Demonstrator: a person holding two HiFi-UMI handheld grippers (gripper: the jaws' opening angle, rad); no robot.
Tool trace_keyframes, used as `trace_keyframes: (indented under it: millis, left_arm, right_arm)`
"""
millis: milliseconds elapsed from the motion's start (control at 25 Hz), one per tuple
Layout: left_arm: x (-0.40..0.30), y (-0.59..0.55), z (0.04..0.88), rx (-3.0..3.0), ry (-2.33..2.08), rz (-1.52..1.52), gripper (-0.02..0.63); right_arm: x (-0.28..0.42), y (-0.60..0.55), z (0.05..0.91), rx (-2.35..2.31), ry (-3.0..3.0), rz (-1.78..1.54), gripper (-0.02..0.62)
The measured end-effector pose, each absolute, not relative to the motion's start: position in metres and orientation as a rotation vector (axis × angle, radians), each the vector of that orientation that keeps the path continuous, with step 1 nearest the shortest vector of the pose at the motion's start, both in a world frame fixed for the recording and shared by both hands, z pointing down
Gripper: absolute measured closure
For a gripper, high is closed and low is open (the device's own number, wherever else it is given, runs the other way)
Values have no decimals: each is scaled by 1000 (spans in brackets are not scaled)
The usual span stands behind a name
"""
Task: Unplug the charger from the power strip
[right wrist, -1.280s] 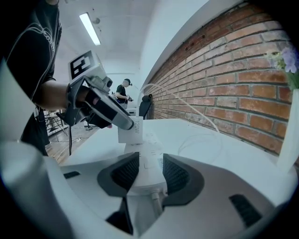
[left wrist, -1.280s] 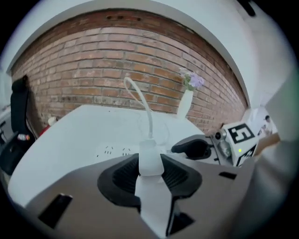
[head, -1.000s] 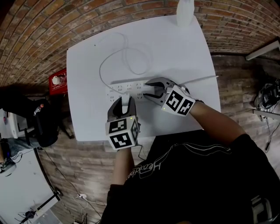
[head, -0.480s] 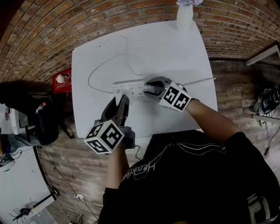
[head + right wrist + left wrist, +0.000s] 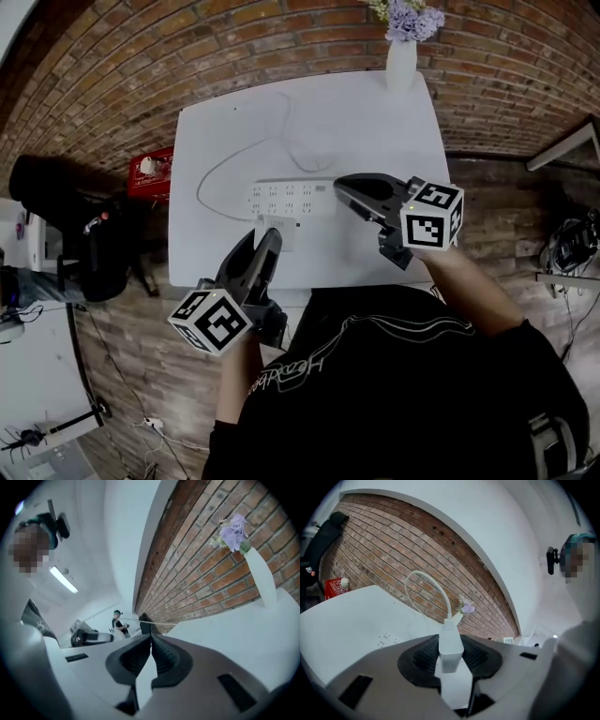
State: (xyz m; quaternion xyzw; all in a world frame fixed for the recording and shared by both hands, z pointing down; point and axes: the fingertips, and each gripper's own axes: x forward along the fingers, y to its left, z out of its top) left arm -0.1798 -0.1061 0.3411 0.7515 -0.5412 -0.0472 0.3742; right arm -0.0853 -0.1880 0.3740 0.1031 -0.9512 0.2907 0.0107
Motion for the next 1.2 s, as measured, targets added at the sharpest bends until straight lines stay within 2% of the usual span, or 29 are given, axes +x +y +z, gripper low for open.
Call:
trace_keyframes:
  millis: [360,680,1200]
  left_arm:
    - [-160,-89,300,2057,-1346,-64,471]
    - [-173,-50,279,2141,-1283,-44,471]
    - [-175,2,273,2218,-1222,-73,471]
  right_arm:
    - [-76,-136,299,251,-3079,736,598]
    - [-95,-68,281,276,-3050,724,598]
    - [-81,1,276,455,-3038,633,598]
